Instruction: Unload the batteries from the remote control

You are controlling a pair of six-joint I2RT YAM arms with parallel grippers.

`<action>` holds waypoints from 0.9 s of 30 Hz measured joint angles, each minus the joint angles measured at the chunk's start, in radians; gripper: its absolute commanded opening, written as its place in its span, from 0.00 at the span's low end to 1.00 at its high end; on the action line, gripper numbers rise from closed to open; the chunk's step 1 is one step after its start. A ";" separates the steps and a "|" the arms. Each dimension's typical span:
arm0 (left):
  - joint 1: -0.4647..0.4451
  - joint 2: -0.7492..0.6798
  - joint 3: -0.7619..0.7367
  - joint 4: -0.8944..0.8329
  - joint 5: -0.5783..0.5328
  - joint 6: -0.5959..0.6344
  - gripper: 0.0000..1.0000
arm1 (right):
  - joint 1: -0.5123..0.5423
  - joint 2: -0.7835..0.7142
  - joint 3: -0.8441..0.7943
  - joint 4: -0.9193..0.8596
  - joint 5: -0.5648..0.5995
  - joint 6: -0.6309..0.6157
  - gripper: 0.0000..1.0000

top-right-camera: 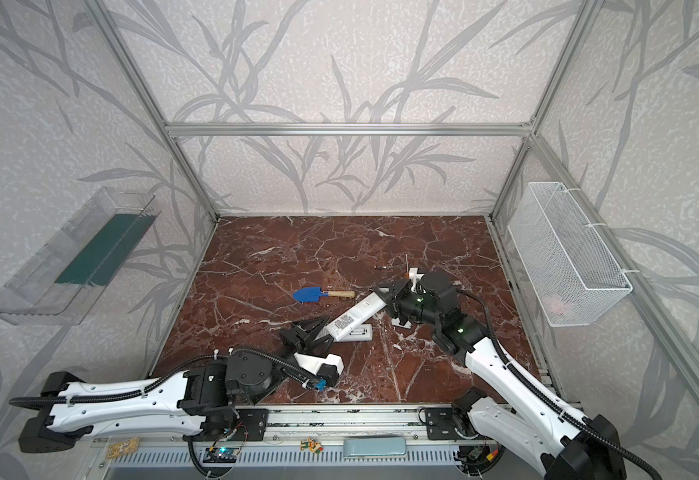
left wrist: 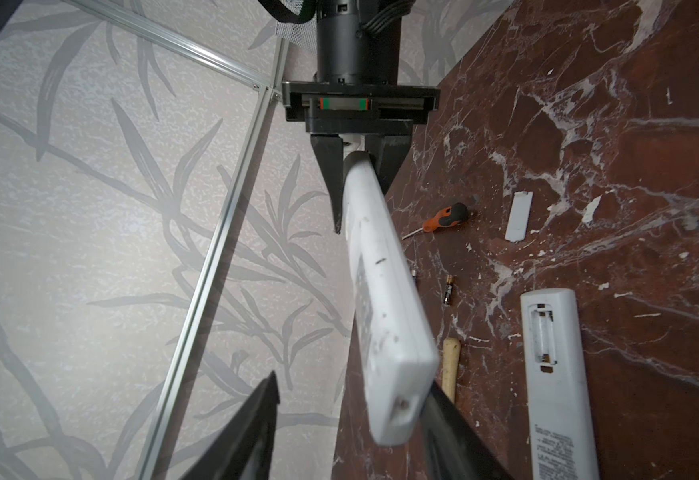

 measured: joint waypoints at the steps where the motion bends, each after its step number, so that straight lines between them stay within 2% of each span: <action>1: 0.000 -0.014 0.000 -0.008 0.000 -0.030 0.67 | -0.009 -0.002 -0.005 -0.001 0.006 -0.002 0.05; 4: 0.001 -0.049 0.000 -0.043 -0.003 -0.161 0.70 | -0.048 -0.011 -0.011 -0.002 0.017 -0.011 0.05; 9: 0.015 -0.065 0.018 -0.136 -0.011 -0.478 0.87 | -0.147 -0.047 -0.011 -0.006 0.019 -0.065 0.05; 13: 0.108 -0.055 0.087 -0.232 0.081 -0.769 0.87 | -0.210 -0.085 -0.015 -0.007 0.020 -0.131 0.05; 17: 0.314 -0.034 0.146 -0.262 0.289 -1.098 0.87 | -0.244 -0.116 -0.023 -0.002 0.029 -0.211 0.04; 21: 0.543 0.039 0.180 -0.245 0.586 -1.439 0.87 | -0.252 -0.160 -0.025 -0.003 0.045 -0.293 0.04; 24: 0.652 0.143 0.183 -0.140 0.801 -1.697 0.87 | -0.252 -0.190 -0.025 -0.005 0.048 -0.349 0.03; 27: 0.687 0.257 0.140 0.071 0.954 -1.958 0.94 | -0.252 -0.203 -0.025 -0.008 0.048 -0.390 0.02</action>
